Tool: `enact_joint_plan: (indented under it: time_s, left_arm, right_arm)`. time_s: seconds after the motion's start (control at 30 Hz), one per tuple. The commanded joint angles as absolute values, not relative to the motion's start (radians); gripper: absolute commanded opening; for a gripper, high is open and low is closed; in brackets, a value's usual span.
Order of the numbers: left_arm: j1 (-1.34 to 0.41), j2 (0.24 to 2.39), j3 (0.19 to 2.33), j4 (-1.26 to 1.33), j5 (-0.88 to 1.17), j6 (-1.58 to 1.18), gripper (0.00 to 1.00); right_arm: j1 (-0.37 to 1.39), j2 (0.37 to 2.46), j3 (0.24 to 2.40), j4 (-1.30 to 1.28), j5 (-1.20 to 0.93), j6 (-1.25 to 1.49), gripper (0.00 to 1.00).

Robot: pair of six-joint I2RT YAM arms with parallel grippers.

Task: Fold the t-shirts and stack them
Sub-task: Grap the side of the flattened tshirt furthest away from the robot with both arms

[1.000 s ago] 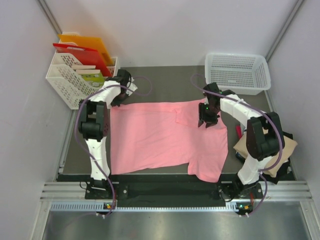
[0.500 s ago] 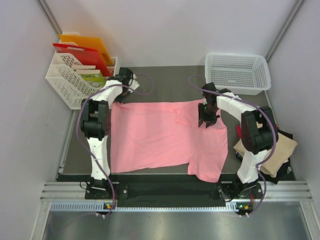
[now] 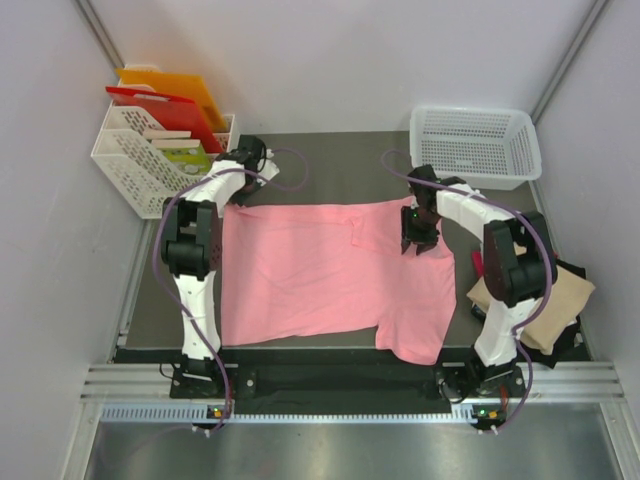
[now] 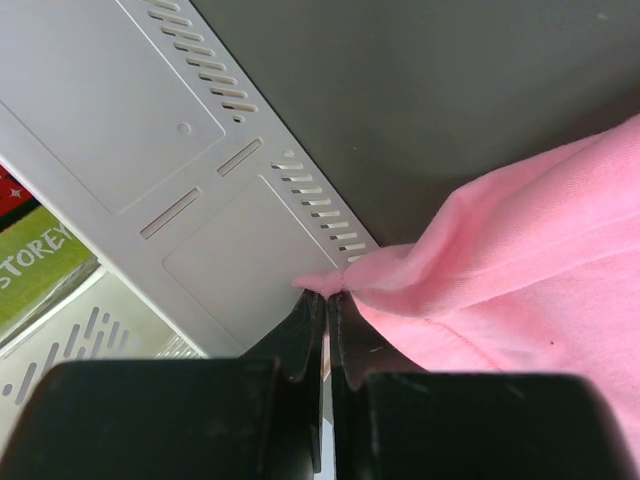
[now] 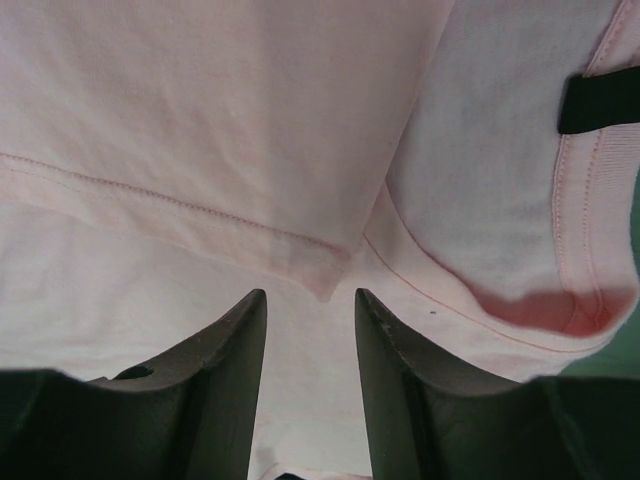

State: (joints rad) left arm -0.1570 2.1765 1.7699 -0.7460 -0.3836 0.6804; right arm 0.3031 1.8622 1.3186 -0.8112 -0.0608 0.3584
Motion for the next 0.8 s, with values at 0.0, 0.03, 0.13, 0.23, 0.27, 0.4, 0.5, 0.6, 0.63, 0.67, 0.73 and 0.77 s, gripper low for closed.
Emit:
enact_joint_plan:
  time_s: [0.0, 0.03, 0.13, 0.23, 0.27, 0.4, 0.5, 0.6, 0.63, 0.67, 0.73, 0.77]
  left_arm:
    - [-0.143, 2.132, 1.758, -0.713, -0.425, 0.69, 0.0]
    - [-0.143, 2.129, 1.756, -0.712, -0.423, 0.692, 0.0]
    - [-0.141, 2.123, 1.75, -0.71, -0.423, 0.689, 0.0]
    - [-0.141, 2.118, 1.744, -0.712, -0.423, 0.686, 0.0]
    - [-0.141, 2.118, 1.743, -0.712, -0.422, 0.684, 0.0]
    - [-0.141, 2.108, 1.732, -0.71, -0.42, 0.68, 0.0]
    - [-0.141, 2.094, 1.714, -0.703, -0.42, 0.681, 0.0]
    - [-0.138, 2.079, 1.69, -0.692, -0.423, 0.683, 0.0]
    - [-0.138, 2.072, 1.684, -0.692, -0.422, 0.683, 0.0]
    - [-0.135, 2.066, 1.672, -0.689, -0.42, 0.683, 0.0]
    - [-0.132, 2.051, 1.661, -0.68, -0.42, 0.684, 0.0]
    - [-0.129, 2.046, 1.655, -0.678, -0.422, 0.684, 0.0]
  right_arm:
    - [0.299, 1.887, 1.348, -0.799, -0.054, 0.345, 0.38]
    - [0.298, 1.888, 1.348, -0.796, -0.054, 0.347, 0.35]
    - [0.298, 1.907, 1.351, -0.792, -0.066, 0.351, 0.27]
    - [0.298, 1.916, 1.348, -0.782, -0.069, 0.354, 0.21]
    - [0.298, 1.917, 1.348, -0.784, -0.069, 0.354, 0.17]
    - [0.296, 1.902, 1.364, -0.796, -0.057, 0.348, 0.0]
    - [0.295, 1.855, 1.393, -0.827, -0.035, 0.341, 0.0]
    - [0.291, 1.803, 1.417, -0.856, -0.035, 0.341, 0.0]
    - [0.291, 1.789, 1.423, -0.862, -0.035, 0.342, 0.0]
    - [0.291, 1.776, 1.425, -0.874, -0.038, 0.342, 0.0]
    - [0.291, 1.741, 1.422, -0.885, -0.038, 0.345, 0.0]
    - [0.291, 1.718, 1.42, -0.894, -0.038, 0.347, 0.0]
